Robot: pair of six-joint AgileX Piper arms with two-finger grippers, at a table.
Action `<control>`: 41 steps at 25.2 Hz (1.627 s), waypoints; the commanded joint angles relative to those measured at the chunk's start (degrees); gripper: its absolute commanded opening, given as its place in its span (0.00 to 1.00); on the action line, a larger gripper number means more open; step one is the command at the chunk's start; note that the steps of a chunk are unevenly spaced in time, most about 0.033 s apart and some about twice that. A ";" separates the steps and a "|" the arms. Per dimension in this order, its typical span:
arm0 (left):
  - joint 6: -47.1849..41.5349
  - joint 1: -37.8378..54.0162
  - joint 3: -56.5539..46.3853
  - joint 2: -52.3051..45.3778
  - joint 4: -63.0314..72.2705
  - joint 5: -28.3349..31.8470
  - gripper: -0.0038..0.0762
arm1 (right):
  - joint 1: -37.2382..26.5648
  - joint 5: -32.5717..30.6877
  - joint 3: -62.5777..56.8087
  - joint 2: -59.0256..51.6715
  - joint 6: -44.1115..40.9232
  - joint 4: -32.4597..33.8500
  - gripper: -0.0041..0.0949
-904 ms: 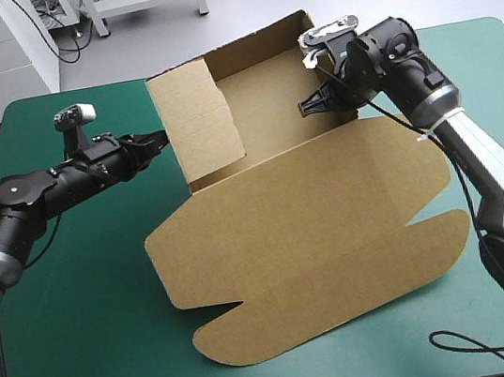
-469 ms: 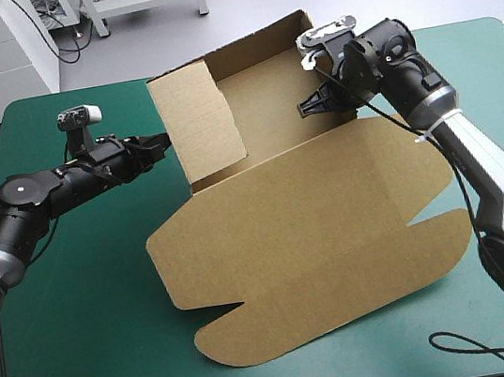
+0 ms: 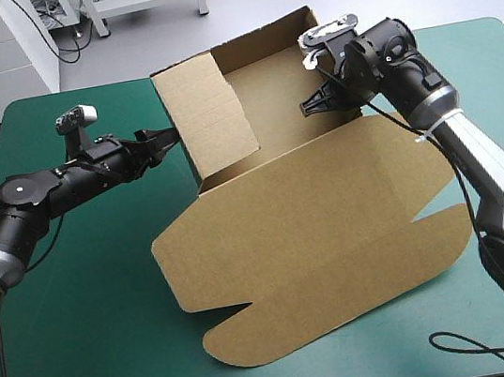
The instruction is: Fold the box
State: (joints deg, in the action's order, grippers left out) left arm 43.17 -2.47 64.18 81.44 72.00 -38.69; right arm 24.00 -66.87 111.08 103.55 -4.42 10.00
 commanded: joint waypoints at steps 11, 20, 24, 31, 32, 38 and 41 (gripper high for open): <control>-0.78 -0.65 1.41 -2.43 7.45 -5.89 0.65 | 0.34 3.38 1.78 -3.06 0.34 -1.40 0.03; -3.64 -0.65 1.52 -2.43 1.56 -4.09 0.60 | 0.34 3.15 1.78 -3.06 0.43 -1.40 0.03; -17.76 -2.36 7.78 -2.43 -16.14 -7.03 0.60 | 0.34 3.36 1.78 -3.06 0.43 -1.40 0.03; -48.58 -12.78 13.84 -2.20 -48.61 -2.00 0.60 | 0.44 3.23 1.78 -3.06 -0.67 -1.53 0.03; -51.62 -13.80 13.84 -1.97 -51.96 -2.30 0.60 | 0.56 3.23 1.78 -3.06 -0.67 -1.53 0.03; -60.06 -16.93 13.84 0.66 -55.37 -1.90 0.60 | 3.24 3.23 1.78 -3.06 -2.38 1.49 0.03; -62.43 -16.93 13.84 1.98 -55.24 -1.76 0.60 | 4.35 3.23 1.78 -3.06 -3.65 3.20 0.03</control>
State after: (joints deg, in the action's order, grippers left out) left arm -16.32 -18.97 76.15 84.24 16.23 -43.51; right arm 27.39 -66.72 111.08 103.55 -6.43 11.25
